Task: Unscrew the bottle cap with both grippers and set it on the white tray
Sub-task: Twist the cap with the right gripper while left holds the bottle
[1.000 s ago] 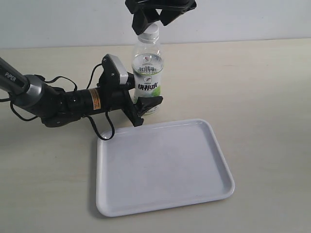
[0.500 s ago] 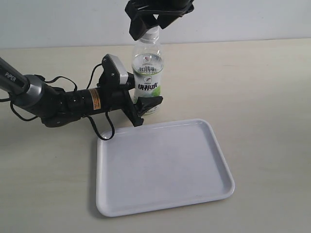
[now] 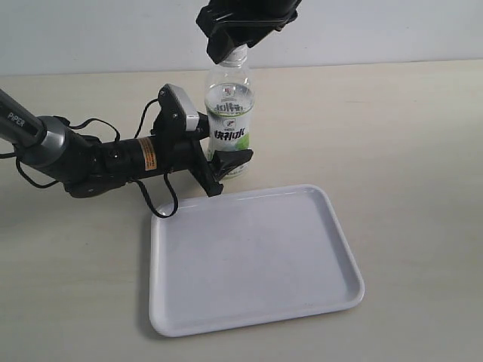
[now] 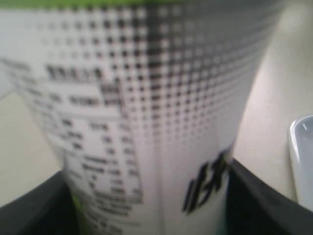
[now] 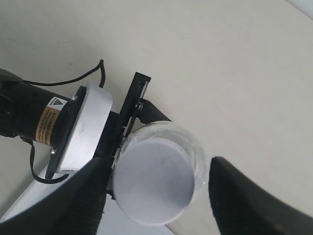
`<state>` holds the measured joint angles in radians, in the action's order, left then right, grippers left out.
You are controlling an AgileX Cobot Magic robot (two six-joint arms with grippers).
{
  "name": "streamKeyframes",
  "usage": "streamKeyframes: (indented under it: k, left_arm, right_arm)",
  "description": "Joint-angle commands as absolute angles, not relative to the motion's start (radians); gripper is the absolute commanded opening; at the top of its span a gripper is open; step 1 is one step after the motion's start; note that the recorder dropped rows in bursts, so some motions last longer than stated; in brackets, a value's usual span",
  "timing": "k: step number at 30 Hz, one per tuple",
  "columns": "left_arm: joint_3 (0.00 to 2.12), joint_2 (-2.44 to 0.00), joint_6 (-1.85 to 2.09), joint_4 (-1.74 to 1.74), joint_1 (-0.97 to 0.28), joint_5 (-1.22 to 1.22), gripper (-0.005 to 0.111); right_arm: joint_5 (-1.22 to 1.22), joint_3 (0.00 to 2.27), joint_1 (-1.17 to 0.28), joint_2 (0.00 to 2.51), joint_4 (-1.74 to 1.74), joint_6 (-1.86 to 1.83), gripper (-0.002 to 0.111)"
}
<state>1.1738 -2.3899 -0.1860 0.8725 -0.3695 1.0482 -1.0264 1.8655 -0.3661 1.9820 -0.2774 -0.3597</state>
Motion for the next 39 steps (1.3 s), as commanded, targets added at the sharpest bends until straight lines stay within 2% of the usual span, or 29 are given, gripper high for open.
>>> streamKeyframes:
  k: [1,5,10,15,39]
  left_arm:
    - [1.174,-2.385,-0.186,0.878,-0.373,1.027,0.0]
    - [1.174,-2.385,-0.186,0.878,-0.373,1.027,0.0]
    - [1.174,-2.385,-0.186,0.878,-0.373,1.027,0.0]
    - [1.174,-2.385,-0.186,0.878,-0.373,1.027,0.0]
    - [1.174,-2.385,-0.187,0.881,-0.373,1.027,0.0]
  right_arm:
    - [-1.02,1.872,-0.367,1.979,-0.251,-0.377,0.057]
    - [-1.02,1.872,-0.367,1.979,-0.251,-0.422,0.041]
    - [-1.02,1.872,-0.367,1.979,-0.255,-0.521,0.015]
    - [-1.018,1.872,-0.367,1.979,-0.262,-0.612,0.001]
    - [-1.018,1.872,-0.367,1.979,-0.262,-1.359,0.0]
